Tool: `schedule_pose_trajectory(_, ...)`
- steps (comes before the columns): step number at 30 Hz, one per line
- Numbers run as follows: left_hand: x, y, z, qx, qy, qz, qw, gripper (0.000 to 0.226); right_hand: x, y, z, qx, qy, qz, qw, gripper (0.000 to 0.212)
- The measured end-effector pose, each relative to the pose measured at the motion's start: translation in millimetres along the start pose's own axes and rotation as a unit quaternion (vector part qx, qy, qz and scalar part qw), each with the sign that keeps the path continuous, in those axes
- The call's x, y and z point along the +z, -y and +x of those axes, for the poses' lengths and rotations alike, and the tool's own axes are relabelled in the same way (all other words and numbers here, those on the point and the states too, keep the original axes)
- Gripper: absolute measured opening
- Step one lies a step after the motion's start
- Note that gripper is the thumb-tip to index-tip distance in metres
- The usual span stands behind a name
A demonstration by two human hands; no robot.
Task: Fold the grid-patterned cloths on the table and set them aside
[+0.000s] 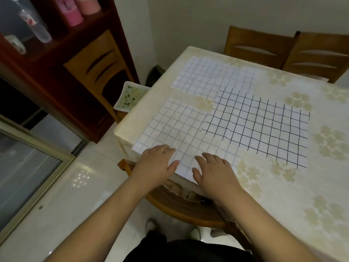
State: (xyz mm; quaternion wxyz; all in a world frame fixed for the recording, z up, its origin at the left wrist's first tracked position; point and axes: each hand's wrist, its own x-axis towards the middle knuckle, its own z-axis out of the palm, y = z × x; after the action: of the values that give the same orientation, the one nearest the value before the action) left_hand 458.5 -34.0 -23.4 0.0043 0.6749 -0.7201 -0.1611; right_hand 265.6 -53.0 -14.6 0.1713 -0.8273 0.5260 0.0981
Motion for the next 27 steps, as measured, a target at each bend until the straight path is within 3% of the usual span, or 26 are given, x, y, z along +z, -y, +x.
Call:
schedule_pose_trajectory(10,6.3,59.9,82.7,0.095,0.049,-0.012,0.994,0.052,6.4,20.1,71.1,0.1,0.011,0.026,0.995,0.054)
schedule_pose_trajectory(18,35.5,142.5,150.0,0.073,0.14,-0.09,0.983,0.048,42.2,43.4,136.0,0.152,0.055,0.059,0.985,0.054)
schedule_pose_trajectory(22,56.4,165.2,168.4,0.132,0.143,-0.033,0.98,0.049,64.8,46.6,157.9,0.169,0.074,0.085,0.979,0.055)
schedule_pose_trajectory(25,70.4,173.5,176.1,0.117,0.144,-0.028,0.982,0.054,82.4,45.0,168.2,0.182,0.088,0.084,0.976,0.058)
schedule_pose_trajectory(27,76.3,175.9,179.7,0.06,0.126,-0.027,0.99,0.056,91.1,43.2,171.5,0.194,0.089,0.083,0.973,0.06)
